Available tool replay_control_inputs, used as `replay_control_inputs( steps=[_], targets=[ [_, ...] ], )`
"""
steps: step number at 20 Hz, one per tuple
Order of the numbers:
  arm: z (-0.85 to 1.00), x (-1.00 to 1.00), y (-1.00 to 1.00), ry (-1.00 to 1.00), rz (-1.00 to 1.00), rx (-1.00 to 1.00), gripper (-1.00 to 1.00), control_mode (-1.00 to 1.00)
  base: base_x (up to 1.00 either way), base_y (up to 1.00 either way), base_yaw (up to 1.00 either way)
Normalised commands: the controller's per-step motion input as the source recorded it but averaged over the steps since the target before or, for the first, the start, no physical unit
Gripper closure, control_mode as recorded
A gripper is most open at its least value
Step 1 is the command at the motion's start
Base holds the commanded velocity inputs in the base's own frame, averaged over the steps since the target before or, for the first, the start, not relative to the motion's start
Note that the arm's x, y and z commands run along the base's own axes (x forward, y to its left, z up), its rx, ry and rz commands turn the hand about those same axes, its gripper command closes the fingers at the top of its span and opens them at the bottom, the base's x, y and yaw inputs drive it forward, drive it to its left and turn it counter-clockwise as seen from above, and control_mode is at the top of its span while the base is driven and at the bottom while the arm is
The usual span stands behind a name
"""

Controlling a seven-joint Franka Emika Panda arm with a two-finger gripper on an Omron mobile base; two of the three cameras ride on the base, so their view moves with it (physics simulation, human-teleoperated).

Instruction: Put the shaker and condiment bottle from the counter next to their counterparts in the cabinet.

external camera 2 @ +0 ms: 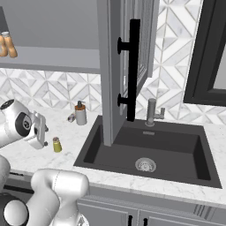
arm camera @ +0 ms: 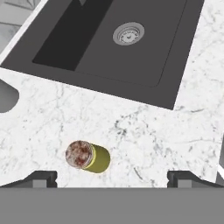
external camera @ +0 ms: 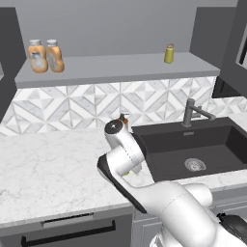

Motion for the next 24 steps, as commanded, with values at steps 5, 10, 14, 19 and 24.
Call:
replay_control_inputs(
  steps=[5, 10, 14, 19, 24],
  targets=[
    [-0.28, 0.3, -0.08, 0.0, -0.02, 0.0, -1.0, -1.0, 0.0, 0.0, 0.0],
    [-0.34, 0.35, 0.0, 0.0, 0.0, 0.0, -1.0, -1.0, 0.0, 0.0, 0.0],
    [-0.31, 0.38, 0.0, 0.0, 0.0, 0.0, -1.0, -1.0, 0.0, 0.0, 0.0],
    [-0.26, 0.33, 0.02, 0.0, 0.0, 0.0, -1.0, -1.0, 0.0, 0.0, 0.0],
    [-0.27, 0.15, 0.08, 0.02, 0.0, 0.0, -1.0, -1.0, 0.0, 0.0, 0.0]
  ],
)
